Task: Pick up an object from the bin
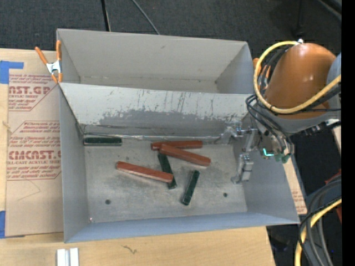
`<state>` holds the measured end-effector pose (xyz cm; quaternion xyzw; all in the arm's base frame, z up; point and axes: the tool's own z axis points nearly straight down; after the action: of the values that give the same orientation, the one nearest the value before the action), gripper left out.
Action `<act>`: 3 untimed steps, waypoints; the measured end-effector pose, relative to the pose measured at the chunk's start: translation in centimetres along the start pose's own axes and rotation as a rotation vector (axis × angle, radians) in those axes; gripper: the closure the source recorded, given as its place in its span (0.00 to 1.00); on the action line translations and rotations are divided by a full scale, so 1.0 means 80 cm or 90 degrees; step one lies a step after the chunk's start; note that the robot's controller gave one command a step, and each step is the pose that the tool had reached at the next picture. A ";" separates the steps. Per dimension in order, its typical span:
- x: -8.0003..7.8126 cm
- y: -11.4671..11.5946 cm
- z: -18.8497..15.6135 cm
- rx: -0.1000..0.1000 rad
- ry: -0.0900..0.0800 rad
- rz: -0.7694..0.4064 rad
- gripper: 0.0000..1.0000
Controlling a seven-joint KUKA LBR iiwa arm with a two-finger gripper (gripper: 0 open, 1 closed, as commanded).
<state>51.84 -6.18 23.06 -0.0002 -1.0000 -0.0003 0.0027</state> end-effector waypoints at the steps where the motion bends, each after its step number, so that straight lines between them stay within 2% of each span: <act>1: -0.067 0.063 0.199 0.001 -0.009 -0.177 0.00; 2: 0.012 0.055 0.162 0.001 -0.002 -0.221 0.00; 3: 0.004 0.052 0.162 0.001 -0.004 -0.387 0.00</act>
Offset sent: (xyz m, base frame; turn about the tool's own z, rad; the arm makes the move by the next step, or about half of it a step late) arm 0.0501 0.0498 -0.1606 -0.2790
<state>51.47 -2.02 10.10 0.2995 -0.9541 -0.0001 -0.0006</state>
